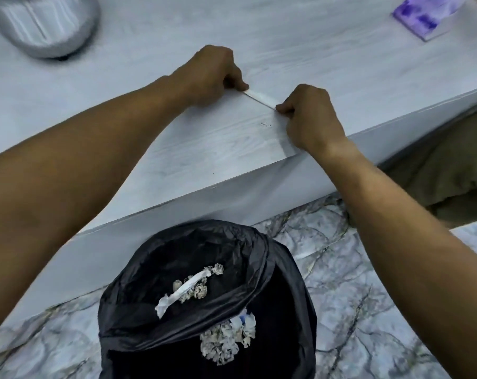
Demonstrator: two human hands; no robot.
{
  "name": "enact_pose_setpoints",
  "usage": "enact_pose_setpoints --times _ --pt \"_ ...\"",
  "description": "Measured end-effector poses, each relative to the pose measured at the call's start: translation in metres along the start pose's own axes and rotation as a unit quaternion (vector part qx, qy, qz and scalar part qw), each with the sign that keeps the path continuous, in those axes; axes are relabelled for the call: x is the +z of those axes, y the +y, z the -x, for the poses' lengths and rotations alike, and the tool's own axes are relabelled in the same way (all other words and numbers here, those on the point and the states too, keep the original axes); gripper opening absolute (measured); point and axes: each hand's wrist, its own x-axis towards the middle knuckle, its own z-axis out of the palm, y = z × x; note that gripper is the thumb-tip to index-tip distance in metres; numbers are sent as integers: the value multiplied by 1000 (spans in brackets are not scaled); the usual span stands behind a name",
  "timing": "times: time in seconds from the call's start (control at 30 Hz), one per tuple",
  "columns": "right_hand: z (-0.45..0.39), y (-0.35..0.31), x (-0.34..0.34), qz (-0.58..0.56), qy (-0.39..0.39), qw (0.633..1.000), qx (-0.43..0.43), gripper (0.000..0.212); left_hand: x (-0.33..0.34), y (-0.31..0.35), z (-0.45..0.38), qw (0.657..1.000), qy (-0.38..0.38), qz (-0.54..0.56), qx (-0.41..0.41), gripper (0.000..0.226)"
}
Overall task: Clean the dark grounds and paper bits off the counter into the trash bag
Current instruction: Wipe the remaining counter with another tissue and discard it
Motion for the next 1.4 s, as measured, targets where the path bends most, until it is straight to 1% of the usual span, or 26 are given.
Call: enact_pose_setpoints --times 0.13,0.23,0.3,0.37,0.47,0.5,0.53,0.57,0.67,0.73,0.87,1.0,1.1,1.17,1.27,1.4 --pt "41 -28 35 6 8 996 -88 20 -2 -27 69 999 11 -6 40 36" --pt "72 -61 50 7 -5 990 -138 19 -6 -39 128 1000 18 15 9 30" --pt "94 -82 51 1 -26 985 -169 27 -8 -40 173 999 26 29 -33 28" --pt "121 -98 49 -1 -77 978 -196 32 -6 -28 229 997 23 35 -61 38" --pt "165 -104 50 -2 -188 947 -261 35 -5 10 306 999 13 45 -26 50" --pt "174 -102 49 -16 -201 939 -278 38 -6 16 318 998 12 59 -25 52" --pt "171 -101 47 -34 -197 939 -280 40 -10 17 322 997 19 73 -31 53" --pt "159 -101 44 -50 -175 944 -275 42 -16 12 317 995 39 82 -45 51" --pt "87 -117 31 -70 -40 966 -245 40 -39 -20 272 983 115 100 -102 36" --pt "29 -136 26 -81 8 969 -232 37 -51 -55 233 974 150 102 -134 28" --pt "-67 -173 45 -71 9 972 -222 37 -56 -128 168 959 172 100 -203 26" --pt "-132 -195 72 -49 2 979 -199 36 -54 -174 119 950 173 72 -249 35" --pt "-171 -206 81 -24 7 983 -184 39 -49 -185 89 944 184 42 -271 42" --pt "-194 -209 81 -11 22 985 -173 41 -47 -179 71 938 197 1 -287 40" --pt "-222 -217 82 17 31 984 -173 43 -46 -178 49 937 198 -70 -278 40" --pt "-244 -223 96 43 18 981 -188 44 -36 -186 26 936 165 -150 -274 27"
